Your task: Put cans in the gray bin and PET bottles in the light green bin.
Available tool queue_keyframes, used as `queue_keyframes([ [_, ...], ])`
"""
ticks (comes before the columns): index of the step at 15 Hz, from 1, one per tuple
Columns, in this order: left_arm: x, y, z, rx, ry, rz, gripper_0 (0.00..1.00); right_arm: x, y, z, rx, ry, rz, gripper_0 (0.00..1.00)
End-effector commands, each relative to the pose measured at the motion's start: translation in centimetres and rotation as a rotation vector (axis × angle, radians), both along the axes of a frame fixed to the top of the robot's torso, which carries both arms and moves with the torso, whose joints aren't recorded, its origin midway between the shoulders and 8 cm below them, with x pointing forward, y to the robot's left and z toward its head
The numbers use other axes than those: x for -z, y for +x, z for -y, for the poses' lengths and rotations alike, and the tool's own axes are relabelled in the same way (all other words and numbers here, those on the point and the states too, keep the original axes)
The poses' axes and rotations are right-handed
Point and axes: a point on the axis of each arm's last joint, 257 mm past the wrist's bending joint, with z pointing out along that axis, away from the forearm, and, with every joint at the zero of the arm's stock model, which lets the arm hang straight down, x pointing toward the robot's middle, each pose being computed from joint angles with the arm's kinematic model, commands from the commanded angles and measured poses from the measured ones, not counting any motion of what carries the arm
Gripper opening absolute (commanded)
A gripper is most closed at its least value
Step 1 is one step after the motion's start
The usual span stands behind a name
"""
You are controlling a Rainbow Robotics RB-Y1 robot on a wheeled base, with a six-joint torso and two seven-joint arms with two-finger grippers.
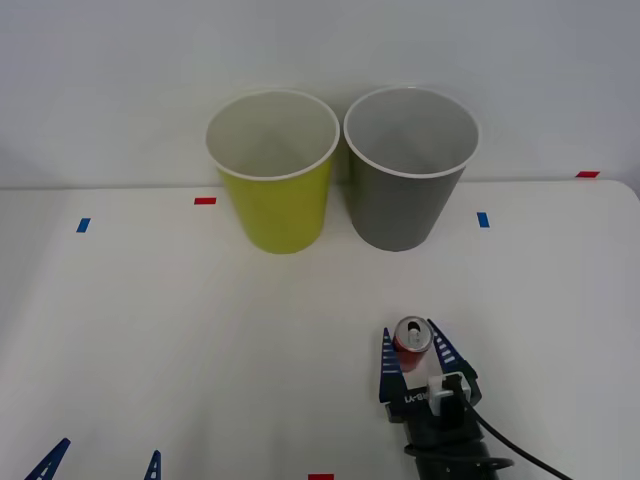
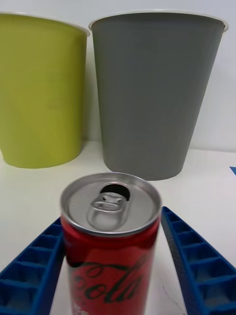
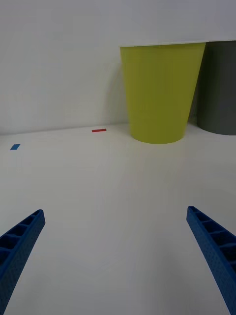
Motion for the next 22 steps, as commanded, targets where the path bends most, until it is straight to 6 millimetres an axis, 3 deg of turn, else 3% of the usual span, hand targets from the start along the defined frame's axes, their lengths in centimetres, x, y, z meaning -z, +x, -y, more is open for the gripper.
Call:
queue_keyframes([
  [1,0.0,0.0,0.0,0.0,0.0,0.0,1.0,0.0,0.1,0.1,-0.001,0.02,-0.004,0.1],
  [5,0.0,0.0,0.0,0.0,0.0,0.0,1.0,0.0,0.2,0.5,-0.009,0.039,-0.034,0.04],
  [11,0.0,0.0,0.0,0.0,0.0,0.0,1.0,-7.4,-0.9,1.9,-0.014,0.036,-0.199,0.04],
  [18,0.0,0.0,0.0,0.0,0.0,0.0,1.0,-12.7,0.7,2.8,-0.031,0.011,-0.222,0.03],
  [22,0.0,0.0,0.0,0.0,0.0,0.0,1.0,-17.1,1.5,4.1,-0.011,-0.044,-0.256,0.03],
])
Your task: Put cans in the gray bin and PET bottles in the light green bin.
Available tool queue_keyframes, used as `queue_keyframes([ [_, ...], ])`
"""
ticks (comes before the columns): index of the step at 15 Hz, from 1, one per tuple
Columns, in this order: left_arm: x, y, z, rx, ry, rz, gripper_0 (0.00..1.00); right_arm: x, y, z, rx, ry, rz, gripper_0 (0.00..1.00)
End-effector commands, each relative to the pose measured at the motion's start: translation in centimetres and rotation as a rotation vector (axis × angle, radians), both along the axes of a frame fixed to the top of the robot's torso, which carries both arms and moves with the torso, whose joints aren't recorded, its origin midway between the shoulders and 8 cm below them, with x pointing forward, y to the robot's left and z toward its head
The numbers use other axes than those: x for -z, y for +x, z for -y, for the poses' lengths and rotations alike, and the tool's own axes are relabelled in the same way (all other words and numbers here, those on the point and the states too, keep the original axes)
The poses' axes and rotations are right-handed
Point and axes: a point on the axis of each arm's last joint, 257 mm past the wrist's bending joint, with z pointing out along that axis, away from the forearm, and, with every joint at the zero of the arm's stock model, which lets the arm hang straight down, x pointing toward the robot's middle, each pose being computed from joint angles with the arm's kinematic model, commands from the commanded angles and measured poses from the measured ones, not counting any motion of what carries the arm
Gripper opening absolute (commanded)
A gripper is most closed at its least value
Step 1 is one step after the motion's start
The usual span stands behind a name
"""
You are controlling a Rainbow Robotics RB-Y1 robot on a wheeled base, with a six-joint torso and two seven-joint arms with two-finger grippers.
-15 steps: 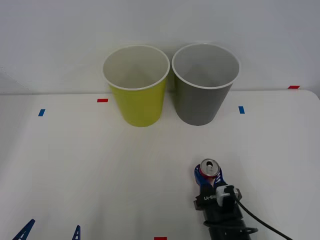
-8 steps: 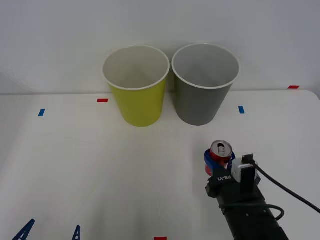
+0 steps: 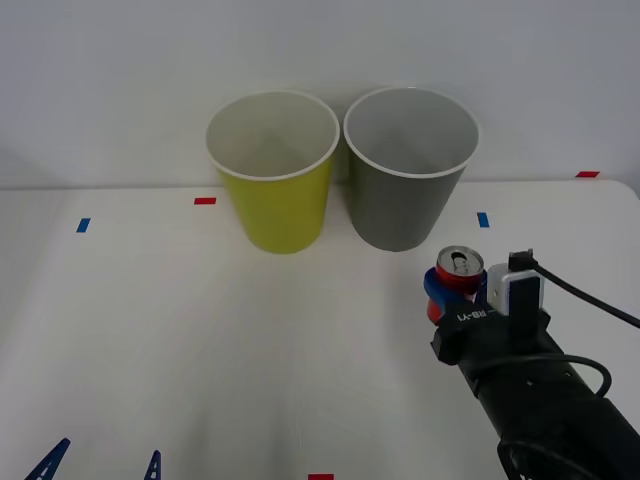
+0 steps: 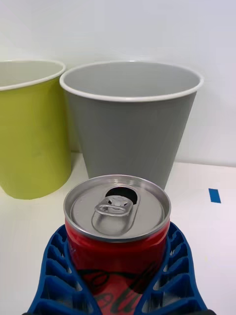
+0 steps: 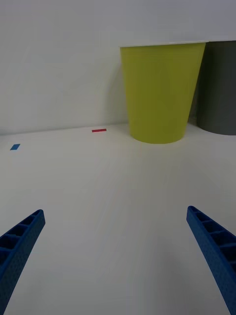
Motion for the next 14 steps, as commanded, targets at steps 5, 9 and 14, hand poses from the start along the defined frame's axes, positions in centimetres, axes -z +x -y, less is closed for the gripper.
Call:
queue_keyframes([
  [5,0.0,0.0,0.0,0.0,0.0,0.0,1.0,-8.3,2.5,1.4,0.01,-0.067,0.015,0.03],
  [9,0.0,0.0,0.0,0.0,0.0,0.0,1.0,-12.7,4.3,0.1,-0.044,-0.057,0.049,0.03],
  [14,0.0,0.0,0.0,0.0,0.0,0.0,1.0,-16.8,6.8,-1.1,-0.149,-0.056,0.05,0.03],
])
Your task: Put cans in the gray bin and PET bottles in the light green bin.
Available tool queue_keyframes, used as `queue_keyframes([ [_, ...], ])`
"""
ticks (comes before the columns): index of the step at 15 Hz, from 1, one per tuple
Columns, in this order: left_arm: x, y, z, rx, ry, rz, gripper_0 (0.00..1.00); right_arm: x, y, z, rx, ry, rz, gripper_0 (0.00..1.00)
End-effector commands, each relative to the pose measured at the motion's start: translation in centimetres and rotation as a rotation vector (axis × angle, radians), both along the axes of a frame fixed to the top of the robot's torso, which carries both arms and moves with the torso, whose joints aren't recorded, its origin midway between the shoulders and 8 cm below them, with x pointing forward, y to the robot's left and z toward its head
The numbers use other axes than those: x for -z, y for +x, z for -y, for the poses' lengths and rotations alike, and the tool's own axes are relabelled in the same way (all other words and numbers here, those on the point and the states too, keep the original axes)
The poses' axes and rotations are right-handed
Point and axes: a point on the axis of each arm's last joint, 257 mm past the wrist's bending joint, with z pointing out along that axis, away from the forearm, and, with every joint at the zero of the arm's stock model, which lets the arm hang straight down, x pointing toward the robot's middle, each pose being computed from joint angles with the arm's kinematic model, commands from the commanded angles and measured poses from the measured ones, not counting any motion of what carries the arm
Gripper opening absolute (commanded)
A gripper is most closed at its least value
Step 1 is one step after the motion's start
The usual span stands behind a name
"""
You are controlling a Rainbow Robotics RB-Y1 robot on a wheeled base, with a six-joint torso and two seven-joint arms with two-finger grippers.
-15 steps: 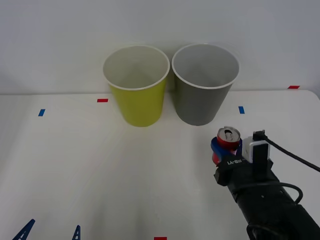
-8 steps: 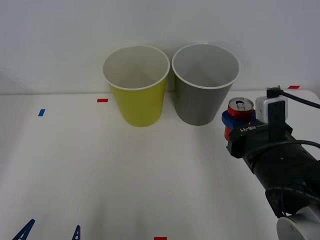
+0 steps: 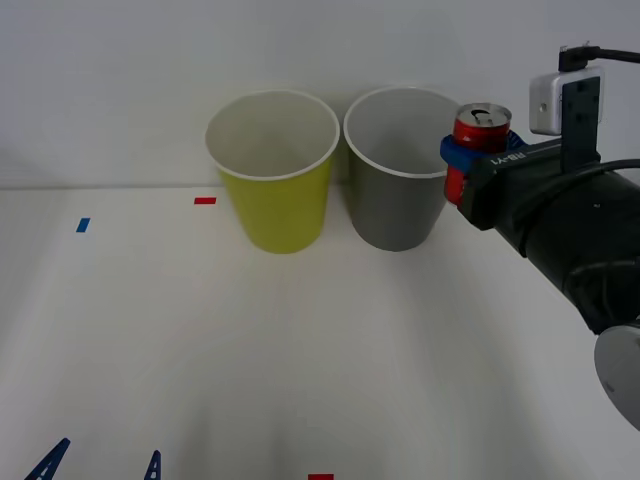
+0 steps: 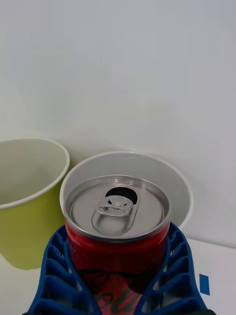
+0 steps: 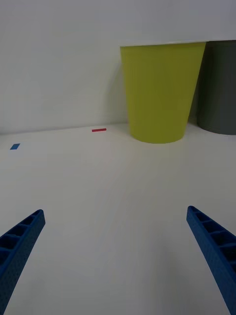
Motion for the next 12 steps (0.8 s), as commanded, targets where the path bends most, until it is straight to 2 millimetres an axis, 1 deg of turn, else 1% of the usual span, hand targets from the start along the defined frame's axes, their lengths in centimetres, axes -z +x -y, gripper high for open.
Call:
queue_keyframes([
  [1,0.0,0.0,0.0,0.0,0.0,0.0,1.0,-1.9,2.5,-0.6,-0.054,-0.014,-0.001,0.03],
  [3,0.0,0.0,0.0,0.0,0.0,0.0,1.0,-3.5,4.4,-1.0,-0.069,-0.011,0.012,0.03],
  [5,0.0,0.0,0.0,0.0,0.0,0.0,1.0,-5.5,6.0,-0.1,-0.045,0.022,0.096,0.03],
  [7,0.0,0.0,0.0,0.0,0.0,0.0,1.0,-5.7,7.4,-0.2,-0.051,0.044,0.133,0.03],
  [8,0.0,0.0,0.0,0.0,0.0,0.0,1.0,-5.6,8.4,-0.6,-0.062,0.055,0.151,0.03],
  [12,0.0,0.0,0.0,0.0,0.0,0.0,1.0,-4.8,11.8,-0.8,-0.06,0.065,0.185,0.02],
])
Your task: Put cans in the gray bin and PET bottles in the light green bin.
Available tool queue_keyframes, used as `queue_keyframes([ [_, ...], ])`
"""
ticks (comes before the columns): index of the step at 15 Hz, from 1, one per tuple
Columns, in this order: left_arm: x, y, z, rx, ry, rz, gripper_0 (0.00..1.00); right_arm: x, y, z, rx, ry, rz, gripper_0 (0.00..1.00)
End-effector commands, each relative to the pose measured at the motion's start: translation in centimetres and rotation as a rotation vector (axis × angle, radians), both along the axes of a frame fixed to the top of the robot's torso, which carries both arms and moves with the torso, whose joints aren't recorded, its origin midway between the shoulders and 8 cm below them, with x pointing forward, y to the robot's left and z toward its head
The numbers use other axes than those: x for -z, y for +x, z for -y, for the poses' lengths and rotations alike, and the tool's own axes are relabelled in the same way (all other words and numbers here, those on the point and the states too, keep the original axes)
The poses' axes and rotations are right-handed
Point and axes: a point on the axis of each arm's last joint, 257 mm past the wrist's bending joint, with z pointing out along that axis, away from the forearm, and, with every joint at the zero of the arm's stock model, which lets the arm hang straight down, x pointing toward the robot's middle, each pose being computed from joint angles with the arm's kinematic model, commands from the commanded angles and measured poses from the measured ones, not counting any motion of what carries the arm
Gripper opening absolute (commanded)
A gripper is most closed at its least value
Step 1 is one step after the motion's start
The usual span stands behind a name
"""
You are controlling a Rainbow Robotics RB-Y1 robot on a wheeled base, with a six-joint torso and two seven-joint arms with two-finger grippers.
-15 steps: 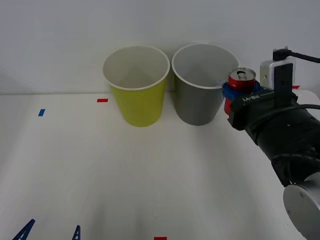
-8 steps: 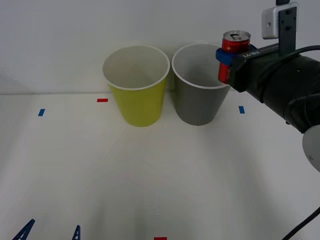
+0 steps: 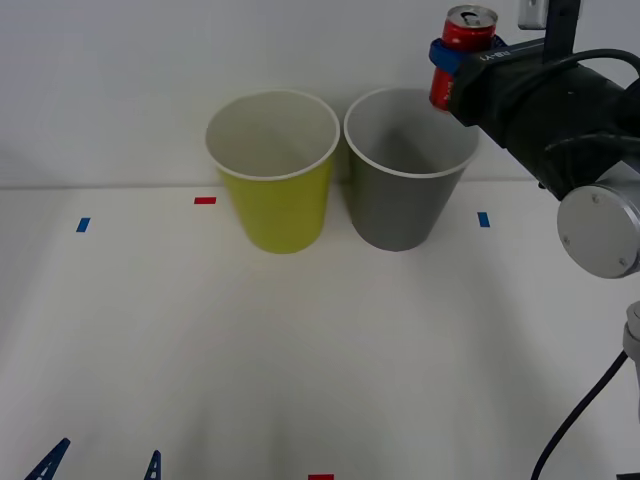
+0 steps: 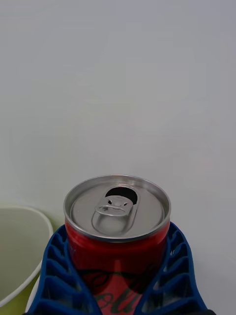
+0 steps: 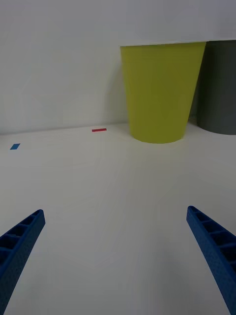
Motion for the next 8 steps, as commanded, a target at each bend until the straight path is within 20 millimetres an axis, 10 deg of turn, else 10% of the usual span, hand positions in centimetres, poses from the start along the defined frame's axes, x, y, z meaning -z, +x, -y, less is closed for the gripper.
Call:
queue_keyframes([
  [1,0.0,0.0,0.0,0.0,0.0,0.0,1.0,0.8,2.5,-0.6,-0.005,0.006,0.027,0.03],
  [8,0.0,0.0,0.0,0.0,0.0,0.0,1.0,2.1,4.9,-1.8,-0.006,-0.026,0.029,0.02],
])
